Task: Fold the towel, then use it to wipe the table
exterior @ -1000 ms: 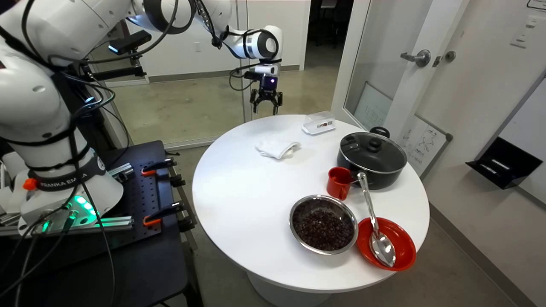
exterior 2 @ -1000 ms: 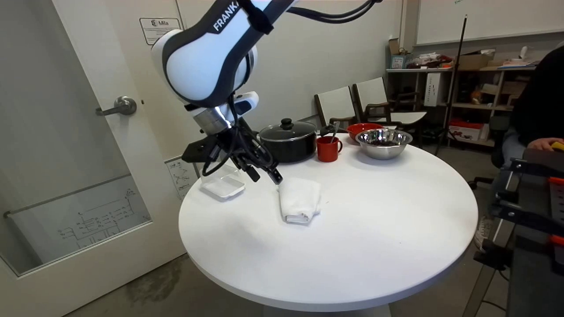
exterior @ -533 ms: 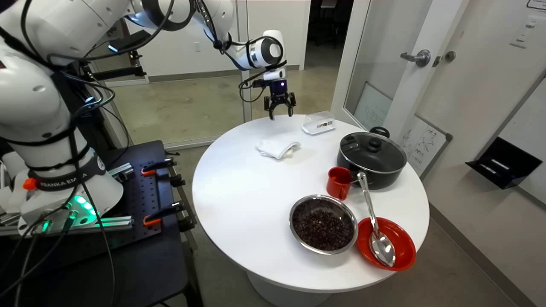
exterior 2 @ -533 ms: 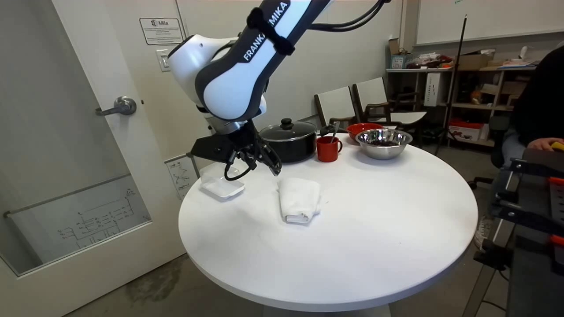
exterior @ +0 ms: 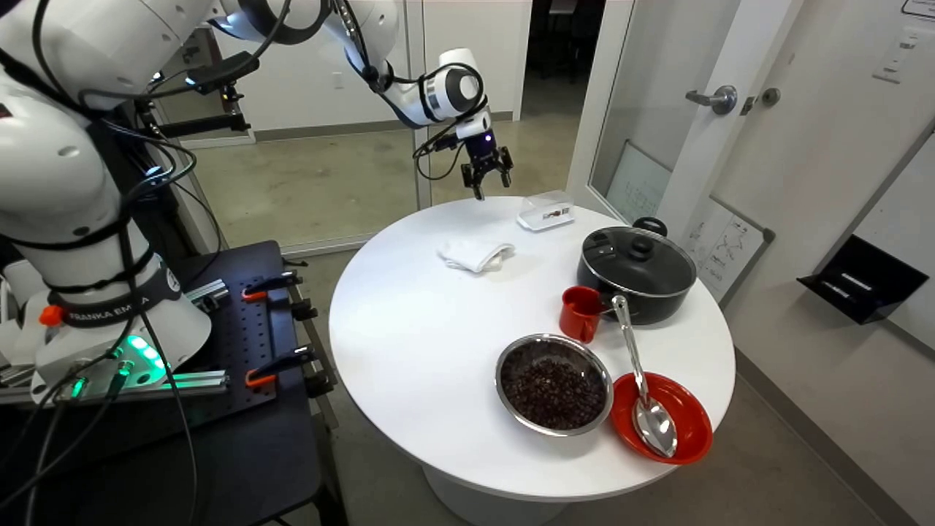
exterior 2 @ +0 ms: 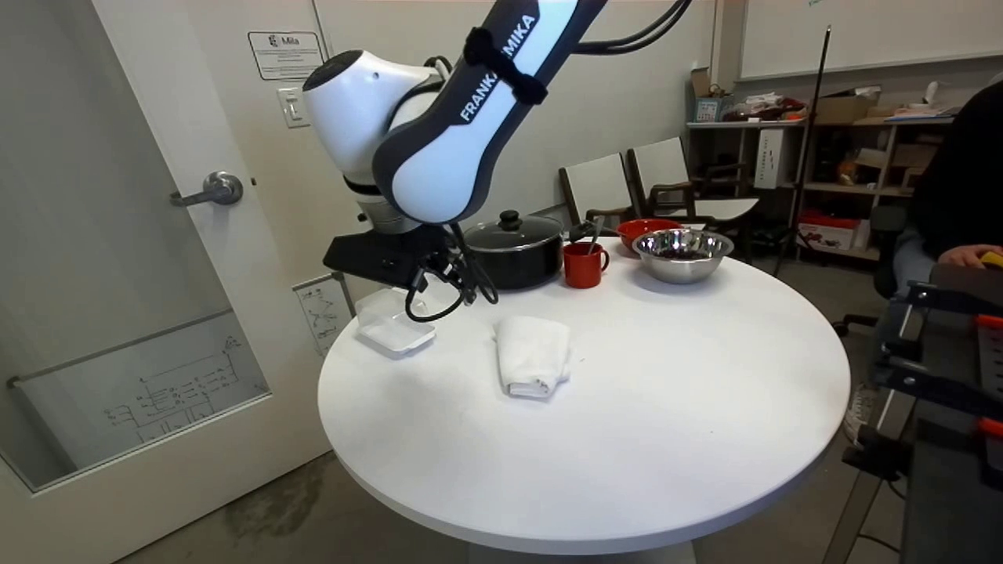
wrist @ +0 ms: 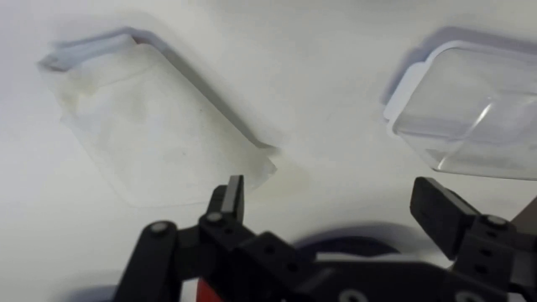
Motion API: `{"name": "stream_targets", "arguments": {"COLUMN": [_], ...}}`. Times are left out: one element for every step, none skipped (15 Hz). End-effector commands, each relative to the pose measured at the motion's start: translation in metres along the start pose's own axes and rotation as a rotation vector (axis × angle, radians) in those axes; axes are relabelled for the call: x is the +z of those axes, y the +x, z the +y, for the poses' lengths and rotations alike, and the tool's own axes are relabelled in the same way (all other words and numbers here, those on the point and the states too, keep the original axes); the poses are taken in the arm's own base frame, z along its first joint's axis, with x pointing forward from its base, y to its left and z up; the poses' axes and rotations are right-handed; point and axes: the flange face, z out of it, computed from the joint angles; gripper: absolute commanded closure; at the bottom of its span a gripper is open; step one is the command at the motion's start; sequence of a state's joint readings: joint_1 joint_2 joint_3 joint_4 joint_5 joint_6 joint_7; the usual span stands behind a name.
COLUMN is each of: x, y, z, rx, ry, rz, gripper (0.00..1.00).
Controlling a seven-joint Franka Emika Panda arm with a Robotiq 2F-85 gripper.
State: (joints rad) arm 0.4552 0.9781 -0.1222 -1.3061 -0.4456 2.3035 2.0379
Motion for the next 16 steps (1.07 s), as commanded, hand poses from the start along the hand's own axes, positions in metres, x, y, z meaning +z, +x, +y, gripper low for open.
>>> {"name": "stream_targets", "arguments": {"x": [-0.023, -0.027, -0.031, -0.033, -0.032, -0.031, -0.026, -0.022, -0.017, -0.012, -0.006, 0.002, 0.008, 0.013, 0.016, 0.020], "y": [0.040, 0.053, 0.067, 0.080, 0.094, 0.105, 0.115, 0.122, 0.129, 0.131, 0.130, 0.123, 0.115, 0.104, 0.096, 0.087], "z": [0.019, 0.022, 0.026, 0.032, 0.040, 0.051, 0.061, 0.069, 0.077, 0.083, 0.090, 0.098, 0.105, 0.112, 0.117, 0.121], "rx": [-0.097, -0.109, -0.119, -0.135, -0.154, -0.170, -0.184, -0.198, -0.211, -0.228, -0.246, -0.270, -0.297, -0.326, -0.341, -0.355], "ry": [0.089, 0.113, 0.133, 0.149, 0.146, 0.132, 0.095, 0.062, 0.027, -0.008, -0.058, -0.116, -0.171, -0.228, -0.264, -0.284], "rz": [-0.105, -0.154, -0.193, -0.232, -0.273, -0.315, -0.358, -0.400, -0.444, -0.485, -0.516, -0.536, -0.555, -0.567, -0.557, -0.543], "gripper": [0.00, 0.00, 0.00, 0.00, 0.00, 0.00, 0.00, 0.00, 0.00, 0.00, 0.00, 0.00, 0.00, 0.00, 0.00, 0.00]}}
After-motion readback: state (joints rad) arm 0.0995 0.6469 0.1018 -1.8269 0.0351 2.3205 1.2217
